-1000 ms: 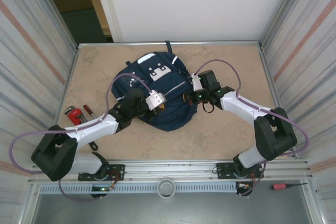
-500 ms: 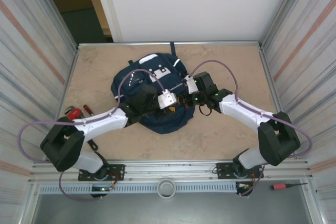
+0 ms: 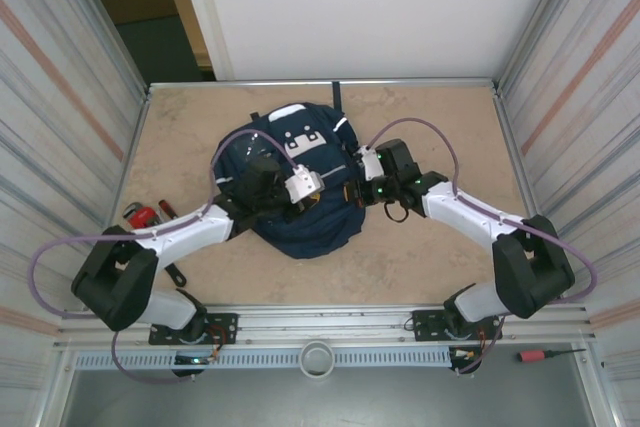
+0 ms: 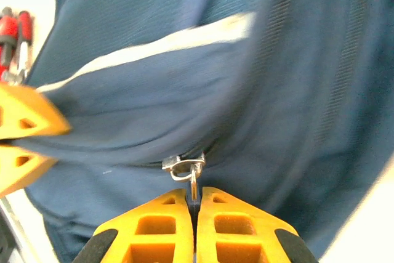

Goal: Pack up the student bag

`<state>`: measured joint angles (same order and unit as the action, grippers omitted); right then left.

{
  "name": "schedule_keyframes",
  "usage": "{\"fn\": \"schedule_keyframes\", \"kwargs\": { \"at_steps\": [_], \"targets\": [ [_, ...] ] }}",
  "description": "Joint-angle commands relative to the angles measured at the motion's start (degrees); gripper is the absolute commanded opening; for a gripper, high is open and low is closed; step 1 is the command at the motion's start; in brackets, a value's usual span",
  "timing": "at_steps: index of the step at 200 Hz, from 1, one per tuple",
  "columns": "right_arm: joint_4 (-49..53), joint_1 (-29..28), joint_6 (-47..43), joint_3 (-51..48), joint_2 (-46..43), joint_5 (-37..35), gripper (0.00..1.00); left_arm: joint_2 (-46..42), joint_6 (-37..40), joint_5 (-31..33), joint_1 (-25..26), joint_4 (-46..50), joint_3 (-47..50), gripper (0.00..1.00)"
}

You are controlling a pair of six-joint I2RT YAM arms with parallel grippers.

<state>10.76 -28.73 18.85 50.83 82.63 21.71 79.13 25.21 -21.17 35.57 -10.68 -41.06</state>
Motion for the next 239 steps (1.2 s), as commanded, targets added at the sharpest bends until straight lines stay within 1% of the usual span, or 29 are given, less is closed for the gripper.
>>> {"fn": "schedule_keyframes", "kwargs": {
  "at_steps": [1, 21, 35, 49, 65, 81, 108, 129, 160, 171, 179, 196, 212, 222, 239],
  "targets": [
    [4.5, 4.2, 1.2, 2.3, 2.3, -3.7, 0.0, -4.8, -2.0, -6.4, -3.5, -3.6, 3.1, 0.0],
    [3.9, 3.6, 0.5, 3.8, 3.2, -2.2, 0.0, -6.2, -3.2, -7.2, -4.7, -5.1, 4.8, 0.0],
    [2.7, 2.6, -0.1, 4.0, 3.1, -1.0, 0.0, -6.3, -3.1, -6.9, -4.7, -4.4, 5.0, 0.01],
    [1.8, 1.9, -0.7, 3.8, 2.8, 0.3, 0.0, -5.9, -2.7, -6.9, -4.6, -2.5, 4.1, 0.12],
    [1.1, 0.8, -1.5, 3.3, 1.9, 1.1, 0.0, -5.6, -2.0, -5.9, -3.7, 0.0, 2.6, 0.29],
    [0.6, -0.3, -2.0, 2.7, 0.9, 1.5, 0.0, -5.4, -0.2, -3.2, -1.7, 1.7, 1.2, 0.41],
    [-0.6, -1.9, -2.2, 1.7, -0.8, 2.2, 0.0, -3.7, 2.7, -0.3, 1.5, 5.0, -2.0, 0.5],
    [-1.3, -3.3, -2.3, 1.3, -2.4, 2.9, 0.0, -1.2, 4.3, 0.5, 3.1, 6.9, -4.7, 0.52],
    [-2.0, -5.1, -2.8, 0.4, -4.8, 3.6, 0.0, 2.3, 5.7, 0.1, 4.4, 8.4, -7.4, 0.52],
    [-2.3, -5.4, -2.8, -0.1, -5.4, 3.9, 0.0, 3.1, 5.9, 0.1, 4.4, 8.3, -7.9, 0.49],
    [-2.5, -5.3, -2.8, -0.5, -5.6, 4.0, 0.0, 3.4, 6.0, 0.3, 4.5, 7.9, -7.9, 0.43],
    [-1.8, -5.1, -3.5, -1.2, -5.6, 3.6, 0.0, 3.3, 6.2, 0.1, 4.3, 7.6, -8.0, 0.25],
    [0.3, -3.7, -4.5, -1.2, -5.0, 1.7, 0.0, 2.1, 6.1, -2.9, 3.2, 8.0, -7.4, 0.1],
    [1.8, -1.6, -4.9, -1.2, -4.1, 0.9, 0.0, 0.7, 5.5, -6.4, 1.6, 7.6, -6.4, 0.06],
    [3.9, 2.6, -4.5, -0.2, -1.7, 1.2, 0.0, -2.1, 3.5, -14.3, -1.8, 5.5, -3.5, 0.04]
  ]
}}
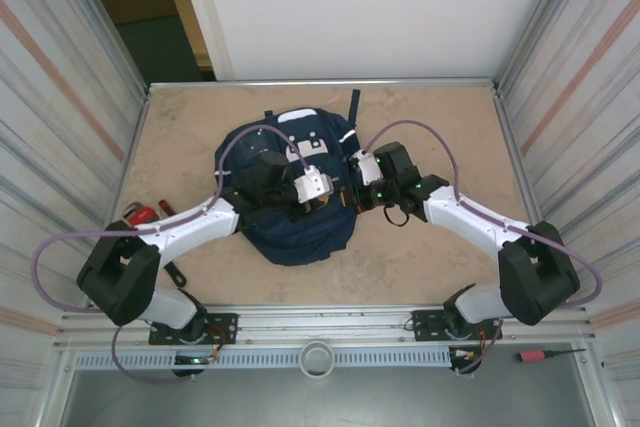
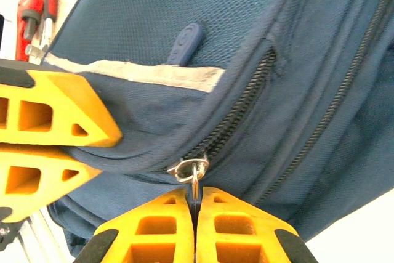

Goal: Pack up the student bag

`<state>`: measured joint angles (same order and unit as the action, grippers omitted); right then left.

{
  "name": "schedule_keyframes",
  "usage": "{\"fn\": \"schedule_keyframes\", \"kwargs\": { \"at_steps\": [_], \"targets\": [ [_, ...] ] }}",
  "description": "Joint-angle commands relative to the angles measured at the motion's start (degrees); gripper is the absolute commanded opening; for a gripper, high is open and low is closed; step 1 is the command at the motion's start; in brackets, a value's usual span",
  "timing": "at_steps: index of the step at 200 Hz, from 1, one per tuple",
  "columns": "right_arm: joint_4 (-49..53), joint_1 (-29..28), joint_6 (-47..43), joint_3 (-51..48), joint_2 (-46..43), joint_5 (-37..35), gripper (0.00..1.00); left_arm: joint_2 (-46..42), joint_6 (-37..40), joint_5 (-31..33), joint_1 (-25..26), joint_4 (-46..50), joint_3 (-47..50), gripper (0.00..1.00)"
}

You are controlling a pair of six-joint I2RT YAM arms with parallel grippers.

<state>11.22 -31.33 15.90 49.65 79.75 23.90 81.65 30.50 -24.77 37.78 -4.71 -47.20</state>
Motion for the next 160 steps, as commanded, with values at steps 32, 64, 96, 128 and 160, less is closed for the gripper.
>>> {"fn": "schedule_keyframes", "kwargs": {
  "at_steps": [32, 64, 96, 128, 160],
  "targets": [
    [4.2, 7.5, -1.0, 6.0, 6.4, 1.4, 0.0, -6.1, -2.2, -22.4, -8.4, -0.3, 4.9, 0.02],
    [7.2, 8.6, -0.5, 13.8, 14.1, 2.7, 0.0, -4.0, -0.6, -26.8, -8.6, 1.8, 3.3, 0.03],
    [8.8, 8.9, 0.0, 16.6, 18.0, 4.1, 0.02, -1.2, -1.1, -27.5, -8.6, 1.7, 1.5, 0.03],
    [9.9, 10.3, -0.5, 12.0, 12.6, 3.0, 0.32, 0.2, -1.2, -26.4, -7.5, 2.0, 0.5, 0.05],
    [7.4, 14.6, 6.1, 8.5, 9.4, 0.8, 0.53, 0.4, -2.9, -23.5, -7.1, 1.2, 0.6, 0.3]
  ]
}}
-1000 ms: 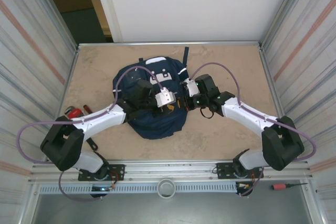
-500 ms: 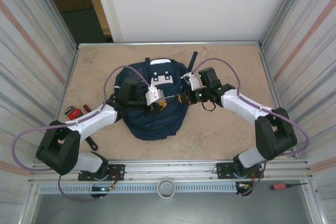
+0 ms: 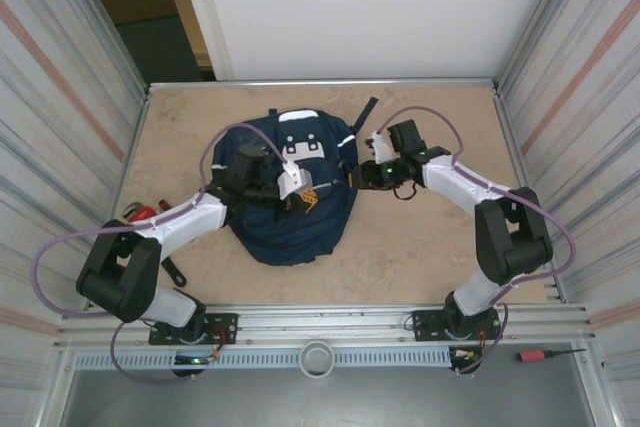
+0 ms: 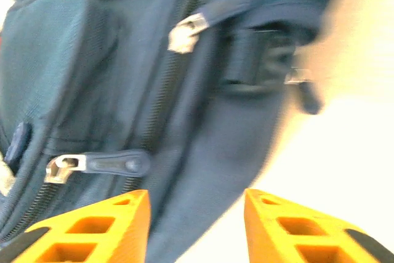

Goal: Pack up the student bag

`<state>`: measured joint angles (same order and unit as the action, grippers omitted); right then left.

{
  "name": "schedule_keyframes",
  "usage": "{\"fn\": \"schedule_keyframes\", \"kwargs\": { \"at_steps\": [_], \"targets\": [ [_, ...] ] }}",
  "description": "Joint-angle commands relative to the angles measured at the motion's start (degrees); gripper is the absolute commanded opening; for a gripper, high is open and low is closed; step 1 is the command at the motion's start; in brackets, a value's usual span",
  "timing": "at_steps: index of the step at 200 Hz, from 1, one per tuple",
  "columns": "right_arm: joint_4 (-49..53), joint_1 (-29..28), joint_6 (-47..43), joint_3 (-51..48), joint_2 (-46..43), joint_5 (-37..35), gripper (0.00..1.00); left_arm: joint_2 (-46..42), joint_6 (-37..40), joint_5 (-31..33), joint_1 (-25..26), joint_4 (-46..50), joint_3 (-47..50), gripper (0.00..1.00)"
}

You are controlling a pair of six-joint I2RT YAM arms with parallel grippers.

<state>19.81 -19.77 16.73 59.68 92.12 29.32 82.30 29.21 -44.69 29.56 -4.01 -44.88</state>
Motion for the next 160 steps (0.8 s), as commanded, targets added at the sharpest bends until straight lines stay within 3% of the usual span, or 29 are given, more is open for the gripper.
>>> {"fn": "schedule_keyframes", "kwargs": {
  "at_steps": [1, 10, 19, 51, 69, 79, 104, 114, 136, 160],
  "targets": [
    [-1.3, 3.2, 5.7, -1.5, -2.9, -4.7, 0.55, -0.3, -1.8, -3.4, 1.2, 0.4, -1.7, 0.31],
    [-2.6, 4.3, 8.7, -0.9, -1.6, -5.0, 0.68, -0.7, -3.5, -1.3, 1.2, -0.5, -1.5, 0.41],
    [-4.3, 4.8, 11.6, 0.1, 0.4, -5.1, 0.73, -1.6, -5.4, 1.2, 1.3, -1.5, -1.0, 0.48],
    [-11.4, 3.6, 17.8, 8.6, 12.0, -0.8, 0.81, -8.4, -14.1, 11.5, 1.0, -7.4, 3.3, 0.63],
    [-11.4, 1.2, 17.8, 16.4, 19.3, 0.6, 0.79, -12.9, -19.1, 17.5, 0.0, -10.0, 6.3, 0.7],
    [-9.7, 0.4, 17.1, 20.8, 23.5, 0.2, 0.72, -15.0, -21.6, 20.7, -0.8, -10.3, 7.6, 0.72],
    [-6.6, 1.7, 15.2, 24.0, 27.3, -4.7, 0.25, -19.1, -26.8, 27.8, -2.6, -7.9, 9.2, 0.72],
    [-7.1, 2.8, 14.7, 21.3, 25.4, -5.6, 0.13, -20.9, -28.0, 30.5, -3.3, -6.6, 9.7, 0.73],
    [-8.2, 4.9, 13.4, 13.0, 18.4, -7.6, 0.08, -24.7, -32.0, 36.7, -5.4, -7.2, 12.0, 0.75],
    [-7.6, 7.9, 11.7, 6.5, 11.7, -9.1, 0.09, -27.5, -40.0, 40.0, -10.9, -8.7, 14.1, 0.78]
  ]
}}
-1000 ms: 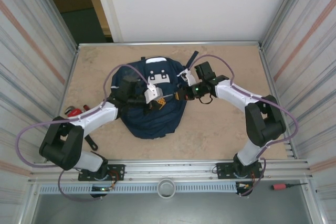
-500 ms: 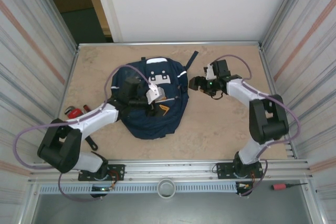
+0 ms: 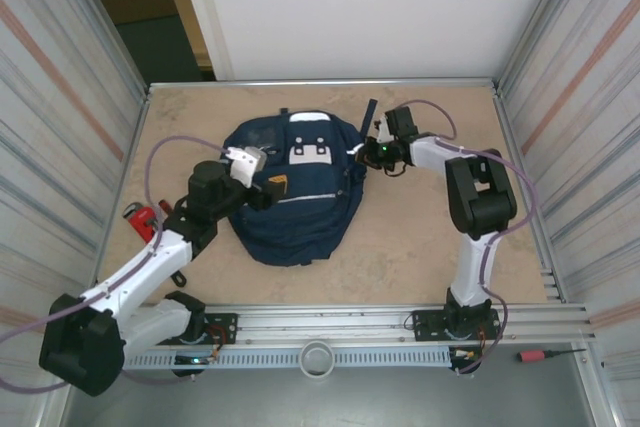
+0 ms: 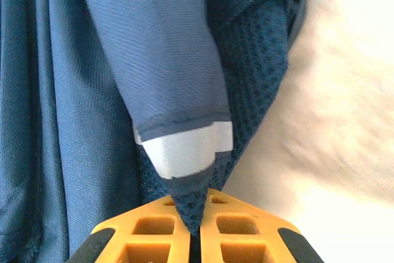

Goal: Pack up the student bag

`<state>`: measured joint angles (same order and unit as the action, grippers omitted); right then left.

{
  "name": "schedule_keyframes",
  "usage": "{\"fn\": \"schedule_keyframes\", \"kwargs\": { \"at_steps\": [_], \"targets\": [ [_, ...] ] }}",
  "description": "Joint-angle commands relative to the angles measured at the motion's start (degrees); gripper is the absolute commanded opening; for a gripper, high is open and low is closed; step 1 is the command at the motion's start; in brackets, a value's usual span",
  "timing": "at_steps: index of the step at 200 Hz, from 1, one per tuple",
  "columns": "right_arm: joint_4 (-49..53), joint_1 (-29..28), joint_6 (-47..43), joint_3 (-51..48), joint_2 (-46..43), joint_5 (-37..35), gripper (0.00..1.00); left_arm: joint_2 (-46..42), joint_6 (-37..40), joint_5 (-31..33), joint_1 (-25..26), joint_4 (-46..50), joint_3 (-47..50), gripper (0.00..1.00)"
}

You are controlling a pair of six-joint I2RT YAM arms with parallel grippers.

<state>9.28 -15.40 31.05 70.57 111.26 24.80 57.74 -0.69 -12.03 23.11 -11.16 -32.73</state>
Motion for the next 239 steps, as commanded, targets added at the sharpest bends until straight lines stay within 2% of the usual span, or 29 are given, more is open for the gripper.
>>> {"fn": "schedule_keyframes", "kwargs": {
  "at_steps": [1, 18, 34, 44, 79, 96, 113, 140, 159, 192, 239],
  "targets": [
    [3.0, 3.7, -2.7, -4.4, -7.5, -4.6, 0.1, -3.1, -10.4, 7.3, -4.7, -1.6, 2.1, 0.78],
    [4.7, 5.9, -3.6, -5.7, -10.6, -5.2, 0.15, -4.3, -13.5, 6.9, -8.6, -2.4, 3.2, 0.78],
    [7.0, 6.9, -5.0, -5.7, -14.0, -8.1, 0.38, -5.3, -14.0, 6.9, -11.3, -1.1, 3.3, 0.79],
    [8.7, 7.1, -6.4, -5.7, -16.8, -11.3, 0.48, -5.9, -13.5, 7.6, -12.7, 0.4, 2.9, 0.8],
    [11.4, 6.6, -11.9, -9.0, -29.6, -29.0, 0.7, -7.7, -9.2, 14.0, -16.2, 1.2, 3.7, 0.89],
    [7.8, 5.5, -14.5, -14.6, -37.6, -41.4, 0.85, -7.8, -6.8, 17.6, -16.9, 1.3, 3.7, 0.93],
    [2.1, 5.3, -16.5, -21.2, -45.2, -48.8, 1.0, -7.5, -3.9, 18.3, -17.2, -0.3, 4.1, 0.97],
    [-3.7, 6.9, -16.0, -29.3, -52.8, -53.6, 0.99, -5.3, -0.1, 18.9, -17.4, -1.5, 3.5, 0.99],
    [-7.9, 8.2, -16.3, -34.0, -54.3, -53.3, 0.99, -1.7, 3.0, 20.3, -17.5, -0.3, 1.5, 0.99],
    [-14.7, 8.9, -20.2, -39.3, -51.5, -53.8, 0.99, 3.7, 8.0, 20.4, -17.6, -5.0, 3.5, 0.99],
    [-22.7, 9.7, -21.9, -43.1, -47.1, -52.0, 0.99, 8.2, 8.2, 21.6, -17.8, -14.1, 7.8, 0.99]
  ]
}}
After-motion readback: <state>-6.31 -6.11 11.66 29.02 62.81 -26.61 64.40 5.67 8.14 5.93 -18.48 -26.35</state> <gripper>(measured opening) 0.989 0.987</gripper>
